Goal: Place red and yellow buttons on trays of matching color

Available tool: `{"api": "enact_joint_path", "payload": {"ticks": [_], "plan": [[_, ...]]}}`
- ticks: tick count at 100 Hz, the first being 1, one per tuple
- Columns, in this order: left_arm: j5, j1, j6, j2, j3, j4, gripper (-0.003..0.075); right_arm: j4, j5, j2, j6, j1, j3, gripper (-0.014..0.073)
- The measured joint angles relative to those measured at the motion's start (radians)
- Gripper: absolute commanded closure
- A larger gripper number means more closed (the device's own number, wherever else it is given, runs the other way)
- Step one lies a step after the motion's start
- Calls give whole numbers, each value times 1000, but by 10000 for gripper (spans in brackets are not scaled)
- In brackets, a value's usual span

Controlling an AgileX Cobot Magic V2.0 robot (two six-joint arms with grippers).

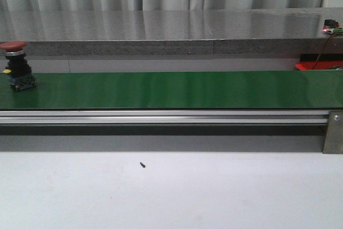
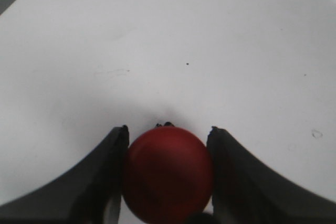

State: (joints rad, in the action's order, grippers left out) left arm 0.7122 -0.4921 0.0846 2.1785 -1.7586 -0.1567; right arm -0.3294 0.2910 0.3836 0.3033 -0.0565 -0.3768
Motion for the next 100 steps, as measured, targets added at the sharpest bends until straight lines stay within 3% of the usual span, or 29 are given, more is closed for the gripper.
{"api": "enact_joint_path", "payload": {"ticks": [55,100], "plan": [[309,21,-149,-215,0,-52,596,0,0,0,0,0,0,660],[325,142,-171,-215,0,-65,591,0,0,0,0,0,0,660]]}}
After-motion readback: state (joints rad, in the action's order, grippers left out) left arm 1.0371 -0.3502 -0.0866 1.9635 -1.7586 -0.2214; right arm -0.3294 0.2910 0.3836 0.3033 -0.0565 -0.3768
